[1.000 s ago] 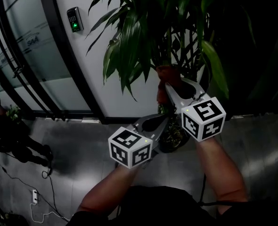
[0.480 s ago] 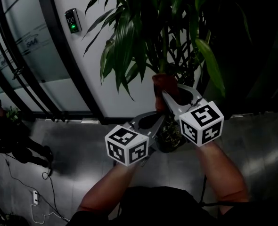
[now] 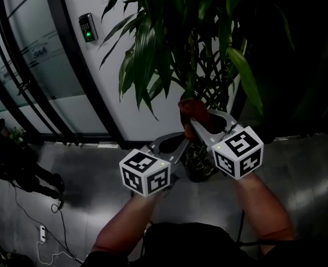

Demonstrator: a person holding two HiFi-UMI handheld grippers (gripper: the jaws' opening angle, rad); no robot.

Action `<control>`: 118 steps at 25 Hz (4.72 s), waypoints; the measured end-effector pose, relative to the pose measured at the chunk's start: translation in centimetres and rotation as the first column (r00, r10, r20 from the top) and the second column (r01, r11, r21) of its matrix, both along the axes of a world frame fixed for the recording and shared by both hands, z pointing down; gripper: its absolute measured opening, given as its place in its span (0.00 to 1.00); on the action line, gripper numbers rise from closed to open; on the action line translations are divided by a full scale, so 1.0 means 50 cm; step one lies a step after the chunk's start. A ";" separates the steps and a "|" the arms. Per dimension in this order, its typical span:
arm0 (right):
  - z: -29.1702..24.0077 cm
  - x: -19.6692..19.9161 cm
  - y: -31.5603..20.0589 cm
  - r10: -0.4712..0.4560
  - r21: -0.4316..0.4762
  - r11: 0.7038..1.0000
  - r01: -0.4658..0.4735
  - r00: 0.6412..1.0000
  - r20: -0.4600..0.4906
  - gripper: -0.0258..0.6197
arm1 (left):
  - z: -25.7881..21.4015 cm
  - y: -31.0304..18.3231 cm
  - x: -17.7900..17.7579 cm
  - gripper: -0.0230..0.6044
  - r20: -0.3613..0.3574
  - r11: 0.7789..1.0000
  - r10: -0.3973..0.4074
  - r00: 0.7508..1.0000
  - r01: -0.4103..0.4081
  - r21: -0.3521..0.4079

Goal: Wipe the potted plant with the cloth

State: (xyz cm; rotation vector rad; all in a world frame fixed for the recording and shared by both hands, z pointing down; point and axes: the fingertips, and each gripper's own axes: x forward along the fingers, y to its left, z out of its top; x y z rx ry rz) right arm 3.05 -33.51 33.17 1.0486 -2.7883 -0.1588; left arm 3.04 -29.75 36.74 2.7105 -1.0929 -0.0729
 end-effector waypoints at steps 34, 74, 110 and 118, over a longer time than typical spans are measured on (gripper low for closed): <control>-0.037 0.037 0.166 -0.102 -0.001 0.995 0.101 0.995 -0.007 0.15 | -0.272 0.124 0.010 0.13 0.166 0.974 -0.047 0.985 0.008 0.226; -0.521 0.151 -0.041 0.116 0.362 0.928 -0.087 0.991 -0.060 0.15 | -0.401 -0.062 0.063 0.06 0.174 0.985 -0.136 0.975 0.114 0.133; -0.391 0.047 -0.032 -0.023 0.200 0.979 0.045 0.994 -0.110 0.15 | -0.343 -0.011 0.061 0.06 0.021 0.997 -0.077 0.997 0.077 0.025; -0.350 0.057 -0.005 -0.043 0.162 0.985 0.058 0.994 -0.096 0.15 | -0.333 -0.010 0.055 0.07 -0.033 0.997 -0.076 0.997 0.077 0.012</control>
